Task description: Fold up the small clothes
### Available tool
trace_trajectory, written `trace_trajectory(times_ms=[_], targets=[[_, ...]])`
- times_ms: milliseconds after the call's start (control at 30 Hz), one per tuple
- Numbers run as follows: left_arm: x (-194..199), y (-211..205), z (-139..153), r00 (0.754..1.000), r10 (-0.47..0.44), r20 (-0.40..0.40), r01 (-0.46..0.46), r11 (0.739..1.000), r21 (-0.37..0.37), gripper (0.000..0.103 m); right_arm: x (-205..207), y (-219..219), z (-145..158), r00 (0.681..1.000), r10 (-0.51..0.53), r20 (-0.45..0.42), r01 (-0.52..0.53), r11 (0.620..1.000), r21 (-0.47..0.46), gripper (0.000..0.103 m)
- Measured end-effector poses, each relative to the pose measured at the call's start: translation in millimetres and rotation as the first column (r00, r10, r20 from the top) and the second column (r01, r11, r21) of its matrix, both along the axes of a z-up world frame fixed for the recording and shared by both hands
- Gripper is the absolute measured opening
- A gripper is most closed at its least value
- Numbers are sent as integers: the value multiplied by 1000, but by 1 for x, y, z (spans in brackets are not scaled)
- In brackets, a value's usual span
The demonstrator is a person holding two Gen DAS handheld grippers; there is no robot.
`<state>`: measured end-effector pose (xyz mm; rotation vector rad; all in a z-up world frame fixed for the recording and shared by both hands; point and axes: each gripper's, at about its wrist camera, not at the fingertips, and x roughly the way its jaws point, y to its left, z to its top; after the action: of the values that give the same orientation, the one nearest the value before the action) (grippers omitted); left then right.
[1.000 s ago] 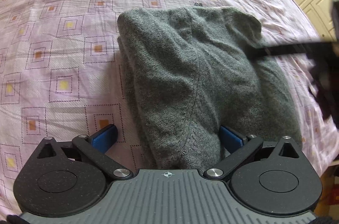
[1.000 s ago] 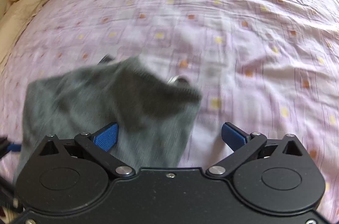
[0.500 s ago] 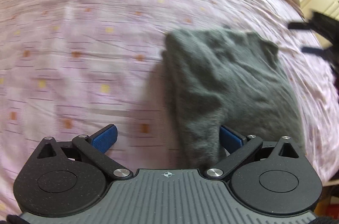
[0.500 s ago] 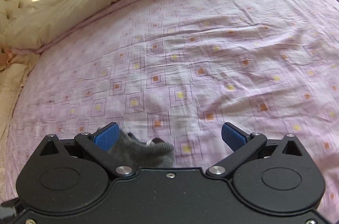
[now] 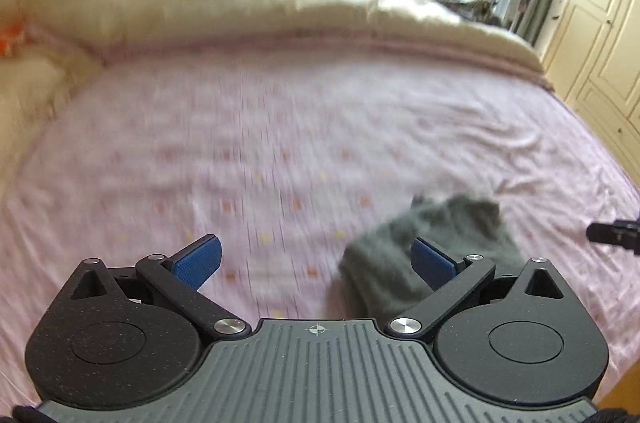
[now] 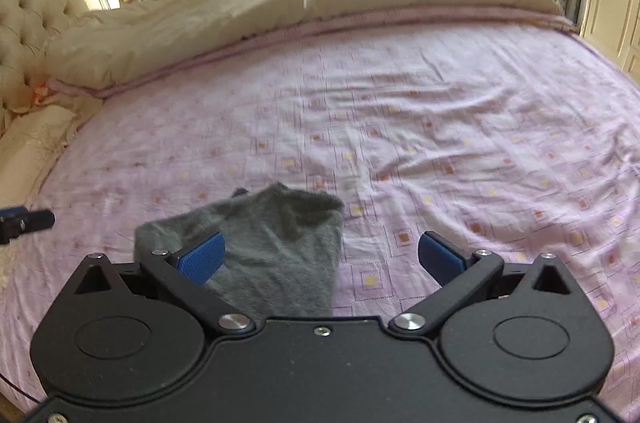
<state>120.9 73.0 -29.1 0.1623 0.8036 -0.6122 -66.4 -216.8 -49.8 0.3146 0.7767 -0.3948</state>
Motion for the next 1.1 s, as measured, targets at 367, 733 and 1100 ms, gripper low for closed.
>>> trace_trajectory(times_ms=[367,733,1100], targets=[[-33,-3,108,987,-74,143,98,980,-172,102,-20,25,75,971,107,213,-96,993,-64,103],[-51,-22,123,972,222,78,-211,969,-128,102,-14,26,81,996,72,46,-66,991,-118,102],[-56,-34,11,930,252,-267,-213,963,168,101,-39,12,17,981,96,-170,-84,994,76,102]])
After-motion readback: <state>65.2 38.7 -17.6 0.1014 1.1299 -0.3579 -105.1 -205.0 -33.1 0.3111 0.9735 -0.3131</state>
